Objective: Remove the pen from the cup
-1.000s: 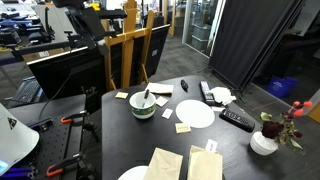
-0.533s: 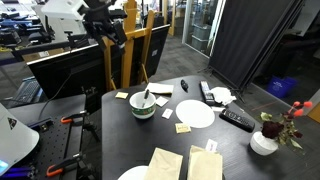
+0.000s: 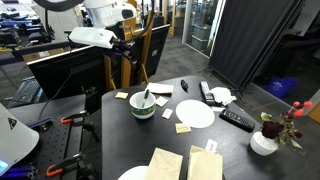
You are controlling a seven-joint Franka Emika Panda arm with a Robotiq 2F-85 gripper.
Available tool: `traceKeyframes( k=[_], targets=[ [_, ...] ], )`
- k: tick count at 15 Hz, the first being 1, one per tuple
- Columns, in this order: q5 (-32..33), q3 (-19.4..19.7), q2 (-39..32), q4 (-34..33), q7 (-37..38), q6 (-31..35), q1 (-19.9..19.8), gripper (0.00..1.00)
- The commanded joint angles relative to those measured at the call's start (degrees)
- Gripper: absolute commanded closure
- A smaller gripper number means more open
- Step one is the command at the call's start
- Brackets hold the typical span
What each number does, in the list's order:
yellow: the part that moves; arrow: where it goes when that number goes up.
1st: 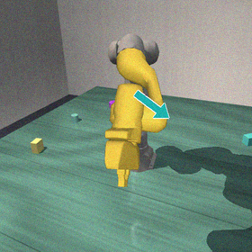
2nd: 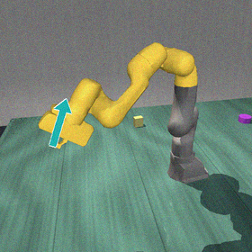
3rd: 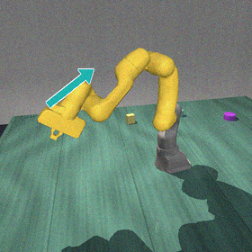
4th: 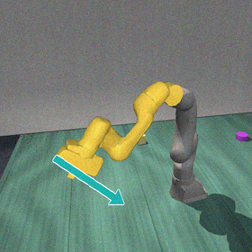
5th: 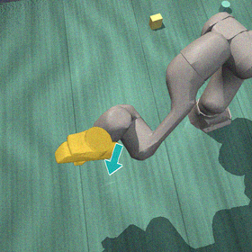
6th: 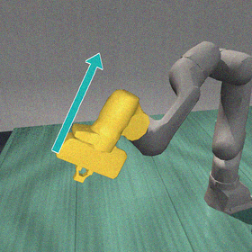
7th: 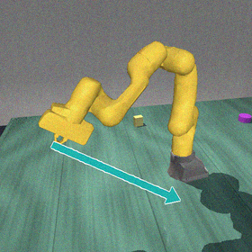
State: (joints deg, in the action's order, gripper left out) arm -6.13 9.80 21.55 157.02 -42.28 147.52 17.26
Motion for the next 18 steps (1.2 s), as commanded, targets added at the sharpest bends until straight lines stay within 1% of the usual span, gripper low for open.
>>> traceKeyframes(
  k=[1,4,6,8,11,12,13,14,18],
  targets=[
    [-3.7,0.0,-5.7,-1.1,-4.4,3.9,0.0,0.00],
    [-5.7,-0.6,-9.2,-1.1,-6.7,7.2,-0.5,0.00],
    [-8.2,-0.6,-11.5,-1.3,-9.7,8.8,-0.2,0.00],
    [-11.2,-1.0,-13.5,-1.9,-13.7,7.9,-0.2,0.00],
    [-14.1,-2.7,-16.6,-2.6,-18.0,7.2,-1.6,0.00],
    [-13.1,-3.6,-17.1,-2.7,-17.4,6.7,-2.7,0.00],
    [-12.7,-4.6,-14.9,-1.1,-16.0,7.1,-3.5,0.00],
    [-12.6,-5.2,-15.7,-1.3,-16.0,7.1,-4.0,0.00],
    [-12.5,-5.9,-16.9,-1.9,-16.0,7.1,-4.6,0.00]
  ],
)
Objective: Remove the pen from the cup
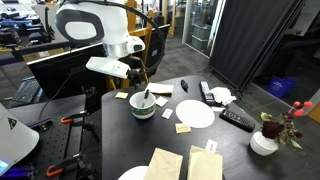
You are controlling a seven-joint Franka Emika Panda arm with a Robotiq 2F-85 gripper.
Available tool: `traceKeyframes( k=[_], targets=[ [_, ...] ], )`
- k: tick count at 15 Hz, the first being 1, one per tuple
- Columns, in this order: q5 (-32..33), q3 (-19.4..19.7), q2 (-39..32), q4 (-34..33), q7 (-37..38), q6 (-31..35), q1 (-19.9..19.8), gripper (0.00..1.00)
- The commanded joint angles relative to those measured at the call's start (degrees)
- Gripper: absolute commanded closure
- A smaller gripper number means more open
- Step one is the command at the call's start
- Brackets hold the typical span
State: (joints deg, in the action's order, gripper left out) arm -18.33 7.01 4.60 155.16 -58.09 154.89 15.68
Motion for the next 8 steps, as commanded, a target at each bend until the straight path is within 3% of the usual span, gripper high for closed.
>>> traceKeyframes(
  k=[1,8],
  targets=[
    [-1.2,-2.9,-0.3,-0.3,-1.1,0.4,-3.0,0.00],
    [-3.4,-5.4,-6.5,-4.2,-6.7,3.1,-6.3,0.00]
  ],
)
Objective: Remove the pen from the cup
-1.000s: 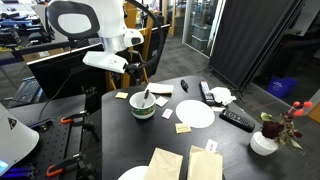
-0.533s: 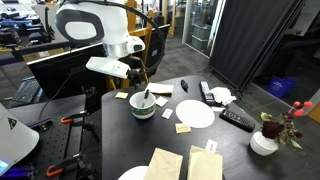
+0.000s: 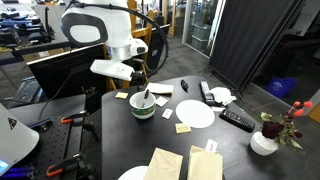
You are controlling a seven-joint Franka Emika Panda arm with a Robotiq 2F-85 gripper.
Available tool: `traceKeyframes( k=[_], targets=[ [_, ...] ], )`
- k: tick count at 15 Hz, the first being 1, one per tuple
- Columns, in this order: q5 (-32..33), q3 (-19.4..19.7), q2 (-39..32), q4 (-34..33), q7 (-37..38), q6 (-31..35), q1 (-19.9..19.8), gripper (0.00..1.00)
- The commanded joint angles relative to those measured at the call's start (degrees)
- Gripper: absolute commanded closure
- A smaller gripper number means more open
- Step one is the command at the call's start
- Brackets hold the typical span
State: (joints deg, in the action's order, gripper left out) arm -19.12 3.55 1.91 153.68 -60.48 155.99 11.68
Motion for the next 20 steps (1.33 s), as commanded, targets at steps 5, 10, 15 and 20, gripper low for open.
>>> traceKeyframes(
  k=[5,10,15,20],
  targets=[
    [-5.8,-5.3,-8.9,-7.2,-9.9,2.2,-6.5,0.00],
    [-4.3,-8.2,-12.3,-9.5,-9.4,2.9,-10.7,0.03],
    [-3.0,-10.2,-14.9,-11.3,-8.5,3.4,-13.2,0.35],
    [-2.6,-12.0,-16.8,-12.7,-8.4,3.8,-14.8,0.38]
  ],
)
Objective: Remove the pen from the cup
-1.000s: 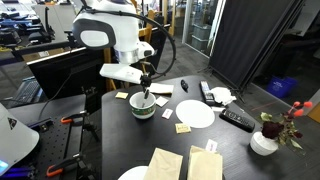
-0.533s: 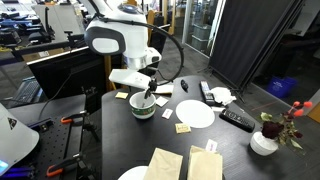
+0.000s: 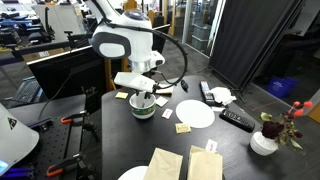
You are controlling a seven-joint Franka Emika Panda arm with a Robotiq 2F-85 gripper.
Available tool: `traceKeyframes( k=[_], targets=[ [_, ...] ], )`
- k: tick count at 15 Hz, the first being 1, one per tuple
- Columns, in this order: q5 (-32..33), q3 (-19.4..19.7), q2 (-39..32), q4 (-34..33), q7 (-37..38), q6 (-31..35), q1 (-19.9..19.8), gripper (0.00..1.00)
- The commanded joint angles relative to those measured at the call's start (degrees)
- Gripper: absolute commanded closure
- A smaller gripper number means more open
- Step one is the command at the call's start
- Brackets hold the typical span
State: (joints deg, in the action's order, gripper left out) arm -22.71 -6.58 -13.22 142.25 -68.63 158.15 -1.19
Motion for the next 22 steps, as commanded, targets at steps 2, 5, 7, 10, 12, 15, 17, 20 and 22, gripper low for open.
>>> traceKeyframes(
  k=[2,5,7,10,12,15,17,20,22],
  targets=[
    [1.1,-2.5,-2.6,-1.7,-0.2,1.9,-2.4,0.36],
    [1.9,-3.2,-4.1,-2.4,0.1,2.5,-2.9,0.38],
    [2.7,-3.6,-5.1,-2.9,0.3,2.6,-3.3,0.37],
    [3.7,-4.2,-6.5,-3.7,0.5,2.5,-4.1,0.64],
    [4.2,-4.5,-7.2,-4.1,0.7,2.5,-4.5,0.73],
    [5.3,-4.8,-6.6,-3.6,1.2,2.7,-4.8,0.96],
    [5.8,-4.9,-5.7,-3.0,1.4,2.9,-5.0,0.99],
    [6.0,-5.1,-4.2,-1.9,1.3,3.2,-5.3,0.96],
    [4.8,-5.9,-2.1,-0.9,0.6,2.8,-6.0,0.96]
  ],
)
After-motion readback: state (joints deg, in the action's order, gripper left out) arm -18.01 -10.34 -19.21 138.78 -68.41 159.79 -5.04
